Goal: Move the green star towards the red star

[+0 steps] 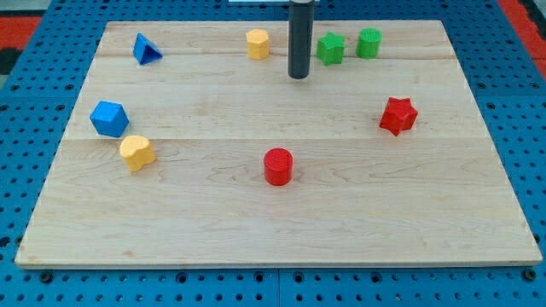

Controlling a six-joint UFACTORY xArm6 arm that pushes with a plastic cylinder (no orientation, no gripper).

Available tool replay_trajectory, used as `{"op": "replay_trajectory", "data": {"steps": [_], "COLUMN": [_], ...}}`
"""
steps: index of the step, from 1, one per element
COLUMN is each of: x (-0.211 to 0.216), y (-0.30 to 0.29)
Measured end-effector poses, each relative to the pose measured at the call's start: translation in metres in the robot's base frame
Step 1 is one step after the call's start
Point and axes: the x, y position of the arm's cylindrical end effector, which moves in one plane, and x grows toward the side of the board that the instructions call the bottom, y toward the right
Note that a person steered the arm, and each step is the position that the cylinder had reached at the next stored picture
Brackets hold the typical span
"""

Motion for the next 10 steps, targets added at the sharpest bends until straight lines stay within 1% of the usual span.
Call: {"op": "replay_trajectory", "data": {"steps": [2, 3, 4, 5, 6, 7, 8, 10], "x": [-0.005, -0.024, -0.05, -0.072, -0.091, -0.096, -0.067, 0.031], "y": [-0.002, -0.038, -0.008, -0.031, -0.008, 0.03, 0.044, 0.048]}}
